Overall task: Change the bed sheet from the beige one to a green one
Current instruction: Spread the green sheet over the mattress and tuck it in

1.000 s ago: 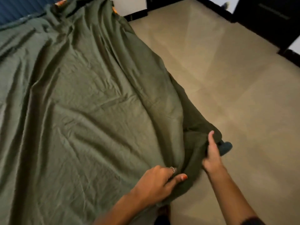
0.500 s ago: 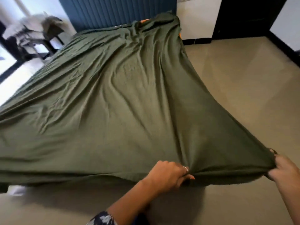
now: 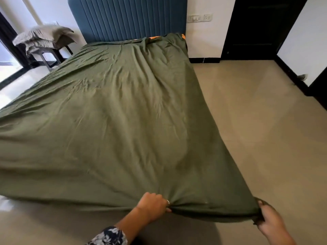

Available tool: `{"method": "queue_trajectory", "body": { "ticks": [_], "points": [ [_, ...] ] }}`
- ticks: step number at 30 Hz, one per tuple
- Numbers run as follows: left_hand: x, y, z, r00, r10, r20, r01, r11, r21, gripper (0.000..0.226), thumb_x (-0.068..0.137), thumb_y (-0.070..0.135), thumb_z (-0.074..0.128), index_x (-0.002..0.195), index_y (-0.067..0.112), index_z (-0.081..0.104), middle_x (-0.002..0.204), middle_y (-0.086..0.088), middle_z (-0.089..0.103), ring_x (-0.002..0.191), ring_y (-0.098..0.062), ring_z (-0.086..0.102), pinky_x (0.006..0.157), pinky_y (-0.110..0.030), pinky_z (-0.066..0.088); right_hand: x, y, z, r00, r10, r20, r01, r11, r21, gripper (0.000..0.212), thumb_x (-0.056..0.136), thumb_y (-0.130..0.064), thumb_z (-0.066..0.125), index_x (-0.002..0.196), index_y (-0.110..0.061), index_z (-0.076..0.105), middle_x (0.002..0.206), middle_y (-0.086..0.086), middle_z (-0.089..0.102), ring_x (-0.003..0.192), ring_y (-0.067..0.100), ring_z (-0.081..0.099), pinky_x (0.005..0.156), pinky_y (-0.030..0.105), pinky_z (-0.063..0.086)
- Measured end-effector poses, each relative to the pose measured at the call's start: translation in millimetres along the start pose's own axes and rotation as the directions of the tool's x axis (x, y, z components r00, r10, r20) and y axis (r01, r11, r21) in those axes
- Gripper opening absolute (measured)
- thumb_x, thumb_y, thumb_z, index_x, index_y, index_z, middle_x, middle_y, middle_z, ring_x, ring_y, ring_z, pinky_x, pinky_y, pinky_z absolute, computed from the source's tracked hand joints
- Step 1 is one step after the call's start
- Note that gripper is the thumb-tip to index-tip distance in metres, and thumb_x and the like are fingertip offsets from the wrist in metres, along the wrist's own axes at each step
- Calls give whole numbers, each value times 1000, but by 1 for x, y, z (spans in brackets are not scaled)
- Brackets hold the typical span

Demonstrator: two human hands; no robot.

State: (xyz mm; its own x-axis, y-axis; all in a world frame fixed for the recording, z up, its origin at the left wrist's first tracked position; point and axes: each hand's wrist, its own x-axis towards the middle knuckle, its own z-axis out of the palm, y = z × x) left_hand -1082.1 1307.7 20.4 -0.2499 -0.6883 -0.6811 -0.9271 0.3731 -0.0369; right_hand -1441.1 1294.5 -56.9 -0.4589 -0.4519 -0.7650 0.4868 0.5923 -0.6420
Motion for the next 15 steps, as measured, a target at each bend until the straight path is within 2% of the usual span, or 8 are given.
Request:
{"method": "queue_trajectory", "body": {
  "ticks": [1,2,4,6,8,10,12,15],
  "points": [
    [1,0,0,999,-7,37,7,1000,-5,43,103,40,33,128,12,53,131,-16,54,122,-35,51,96,-40,40,-20,1,15,991,120,54,-116,991,-69,27,99,-1,37,80,-11,53,63,13,61,53,29,58,28,25,42],
    [0,1,0,997,1,75,0,1000,-14,41,103,37,34,129,11,52,132,-16,53,123,-34,50,97,-40,40,-29,0,12,989,134,64,-119,973,-197,23,98,0,40,83,-10,53,69,16,57,58,30,53,30,27,45],
    [0,1,5,983,19,184,-7,998,-65,41,101,34,39,131,9,51,135,-17,52,126,-34,49,100,-42,40,-37,2,10,978,207,32,-184,921,-342,10,98,-7,45,105,-6,52,90,20,53,71,31,47,50,32,45],
    [1,-1,8,966,38,255,-1,990,-142,44,97,35,43,131,8,52,136,-16,51,126,-34,48,103,-43,40,-41,-11,12,976,216,-20,-193,826,-529,25,98,-16,50,122,-9,46,114,22,50,87,32,47,66,36,41],
    [2,-8,2,962,48,269,12,976,-217,46,96,37,42,131,9,52,137,-15,51,126,-33,47,106,-44,38,-41,-30,34,977,192,90,-104,805,-584,18,98,-18,51,113,-8,48,101,20,51,79,29,51,67,35,43],
    [9,-19,-10,973,27,229,41,956,-289,45,98,37,40,131,9,52,137,-13,51,126,-31,47,107,-42,37,-40,-61,74,982,97,164,26,784,-620,12,99,-15,49,100,-4,52,77,15,48,58,22,52,52,28,41],
    [13,-34,-28,985,-10,171,68,940,-335,43,99,37,41,130,10,53,137,-11,52,126,-30,47,106,-39,37,-44,-89,123,963,-16,269,195,730,-655,17,99,-15,47,107,-1,54,77,16,53,65,25,55,56,31,45],
    [28,-64,-61,983,-72,170,133,915,-381,43,100,34,41,131,8,54,138,-12,51,128,-29,46,105,-35,36,-62,-127,198,893,-46,447,365,655,-662,27,99,-23,48,117,-5,56,89,16,60,82,26,60,73,35,51]
  ]
}}
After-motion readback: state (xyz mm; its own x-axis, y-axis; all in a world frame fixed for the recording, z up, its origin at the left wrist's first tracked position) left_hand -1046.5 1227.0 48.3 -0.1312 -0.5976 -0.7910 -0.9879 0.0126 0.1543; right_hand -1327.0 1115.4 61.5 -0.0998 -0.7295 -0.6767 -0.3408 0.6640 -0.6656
